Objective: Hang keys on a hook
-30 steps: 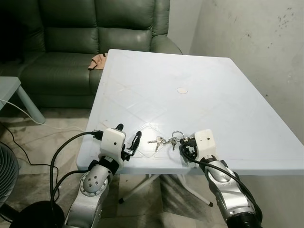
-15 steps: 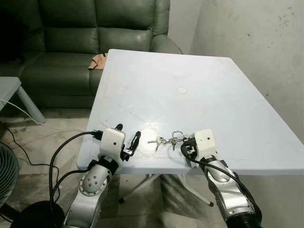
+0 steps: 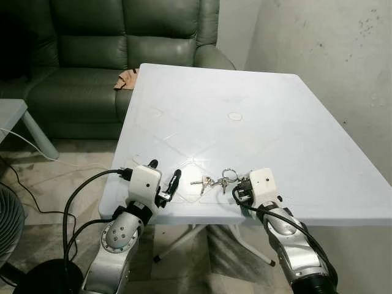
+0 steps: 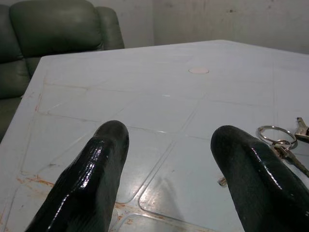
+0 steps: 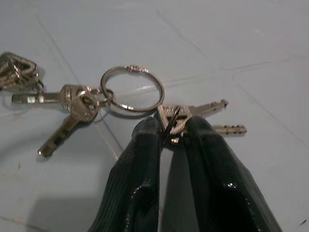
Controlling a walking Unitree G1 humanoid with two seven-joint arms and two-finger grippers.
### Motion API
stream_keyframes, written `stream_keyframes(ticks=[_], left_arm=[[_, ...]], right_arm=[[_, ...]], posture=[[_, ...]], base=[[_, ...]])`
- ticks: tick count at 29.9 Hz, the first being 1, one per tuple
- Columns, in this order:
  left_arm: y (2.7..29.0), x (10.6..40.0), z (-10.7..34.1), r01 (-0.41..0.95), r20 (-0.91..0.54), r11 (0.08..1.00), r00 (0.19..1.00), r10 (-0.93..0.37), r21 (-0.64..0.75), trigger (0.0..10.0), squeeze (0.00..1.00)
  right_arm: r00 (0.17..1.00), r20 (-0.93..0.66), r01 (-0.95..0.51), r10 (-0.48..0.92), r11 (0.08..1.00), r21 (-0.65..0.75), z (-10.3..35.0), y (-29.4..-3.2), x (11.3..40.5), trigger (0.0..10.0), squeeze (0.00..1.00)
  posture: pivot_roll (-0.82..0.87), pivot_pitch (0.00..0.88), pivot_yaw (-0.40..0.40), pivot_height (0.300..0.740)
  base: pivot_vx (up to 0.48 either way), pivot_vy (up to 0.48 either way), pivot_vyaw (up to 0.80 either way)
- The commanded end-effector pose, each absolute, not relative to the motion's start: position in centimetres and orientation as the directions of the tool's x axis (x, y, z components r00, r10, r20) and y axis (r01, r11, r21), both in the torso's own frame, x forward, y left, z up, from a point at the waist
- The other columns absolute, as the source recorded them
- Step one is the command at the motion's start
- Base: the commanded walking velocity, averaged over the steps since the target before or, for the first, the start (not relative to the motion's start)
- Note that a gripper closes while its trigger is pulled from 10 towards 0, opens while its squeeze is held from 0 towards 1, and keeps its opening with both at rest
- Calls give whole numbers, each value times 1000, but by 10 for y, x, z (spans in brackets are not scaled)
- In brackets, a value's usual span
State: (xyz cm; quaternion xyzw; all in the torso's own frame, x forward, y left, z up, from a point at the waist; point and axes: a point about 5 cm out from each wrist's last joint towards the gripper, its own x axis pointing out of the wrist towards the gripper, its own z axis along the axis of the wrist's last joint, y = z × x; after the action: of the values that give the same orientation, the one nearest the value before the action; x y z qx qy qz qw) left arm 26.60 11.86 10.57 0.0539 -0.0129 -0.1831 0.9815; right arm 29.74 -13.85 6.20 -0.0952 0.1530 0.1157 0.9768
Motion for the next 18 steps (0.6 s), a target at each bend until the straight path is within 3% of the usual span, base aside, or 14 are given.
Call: stream_keyframes(ticks=[1,6,7,9,10,18], left_arm=[[118,267,110,362,22,924,930,-367,126,10000,0],[118,267,110,362,22,924,930,-367,126,10000,0],[118,267,110,360,24,924,930,-366,126,10000,0],[118,266,110,360,25,925,931,-365,126,10000,0],[118,266,110,360,25,924,930,-366,125,10000,0],[118,267,111,360,26,924,930,-366,125,10000,0]], right_arm=[[924,-323,-265,203,951,-159,64,-138,299,10000,0],[923,-327,-266,204,951,-158,64,-138,299,10000,0],[933,-305,-243,188,958,-151,66,-139,300,5686,0],[938,-297,-233,182,961,-148,67,-140,300,5686,0],[941,-290,-228,176,961,-157,68,-140,300,0,0],[947,-273,-221,171,962,-162,70,-140,300,0,0]], posture=[[-80,0,-67,740],[-80,0,-67,740],[-79,0,-68,740],[-79,0,-68,740],[-79,0,-67,740],[-78,0,-64,740]], base=[[0,0,0],[0,0,0],[0,0,0],[0,0,0],[0,0,0],[0,0,0]])
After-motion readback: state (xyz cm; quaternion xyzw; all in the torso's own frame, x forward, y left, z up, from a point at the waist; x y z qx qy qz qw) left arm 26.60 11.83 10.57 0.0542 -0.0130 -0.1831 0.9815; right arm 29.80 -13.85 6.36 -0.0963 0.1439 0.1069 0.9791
